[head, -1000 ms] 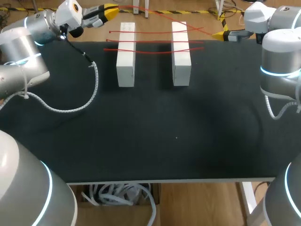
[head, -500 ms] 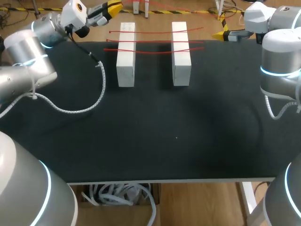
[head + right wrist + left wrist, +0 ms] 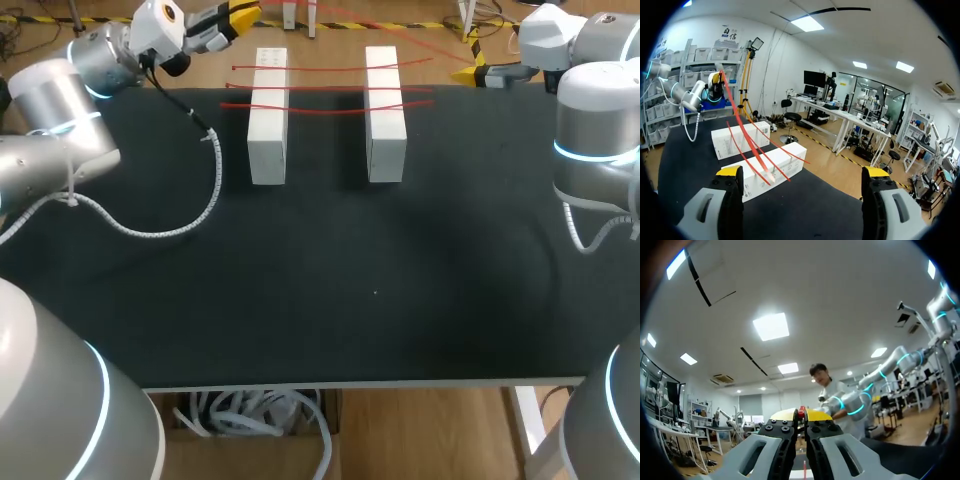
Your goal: Grab the tape and strap the tape.
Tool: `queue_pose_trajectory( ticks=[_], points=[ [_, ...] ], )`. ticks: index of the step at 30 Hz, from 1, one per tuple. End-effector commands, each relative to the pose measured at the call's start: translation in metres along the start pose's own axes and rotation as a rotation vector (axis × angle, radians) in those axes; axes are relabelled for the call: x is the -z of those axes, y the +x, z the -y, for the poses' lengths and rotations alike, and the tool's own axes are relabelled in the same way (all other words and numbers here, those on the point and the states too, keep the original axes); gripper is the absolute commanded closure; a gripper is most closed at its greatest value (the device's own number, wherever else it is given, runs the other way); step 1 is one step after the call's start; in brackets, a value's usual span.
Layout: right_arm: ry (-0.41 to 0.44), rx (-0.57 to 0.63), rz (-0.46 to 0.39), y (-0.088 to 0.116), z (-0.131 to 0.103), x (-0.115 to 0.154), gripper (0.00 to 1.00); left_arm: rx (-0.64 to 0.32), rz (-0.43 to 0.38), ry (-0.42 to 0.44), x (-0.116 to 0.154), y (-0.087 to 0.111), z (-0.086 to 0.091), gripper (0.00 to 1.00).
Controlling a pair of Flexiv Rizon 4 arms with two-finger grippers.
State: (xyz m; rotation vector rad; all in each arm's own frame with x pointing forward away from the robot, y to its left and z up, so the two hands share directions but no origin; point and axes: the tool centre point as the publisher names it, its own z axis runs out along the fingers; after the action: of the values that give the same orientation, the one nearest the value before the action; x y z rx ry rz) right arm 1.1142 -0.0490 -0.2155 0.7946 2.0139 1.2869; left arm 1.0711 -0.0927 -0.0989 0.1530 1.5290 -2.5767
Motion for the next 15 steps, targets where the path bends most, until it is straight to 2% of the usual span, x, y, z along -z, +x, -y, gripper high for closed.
queue_pose_trajectory(
  ticks=[1, 7, 11, 13, 15],
  points=[
    [0.0, 0.0, 0.0, 0.0, 0.0, 0.0, 0.0, 0.0, -0.002, 0.001, 0.001, 0.0, -0.001, 1.0],
    [0.0, 0.0, 0.0, 0.0, 0.0, 0.0, 0.0, 0.0, -0.002, 0.001, 0.001, 0.0, -0.001, 1.0],
    [0.071, -0.279, -0.044, 0.013, 0.006, 0.003, 0.0, 0.0, -0.002, 0.001, 0.001, 0.0, -0.001, 1.0],
    [0.153, -0.495, -0.082, 0.02, 0.012, 0.008, 0.0, 0.0, -0.002, 0.001, 0.001, 0.0, -0.001, 1.0],
    [0.193, -0.765, -0.136, 0.025, 0.016, 0.013, 0.0, 0.0, -0.002, 0.001, 0.001, 0.0, -0.001, 1.0]
  ],
)
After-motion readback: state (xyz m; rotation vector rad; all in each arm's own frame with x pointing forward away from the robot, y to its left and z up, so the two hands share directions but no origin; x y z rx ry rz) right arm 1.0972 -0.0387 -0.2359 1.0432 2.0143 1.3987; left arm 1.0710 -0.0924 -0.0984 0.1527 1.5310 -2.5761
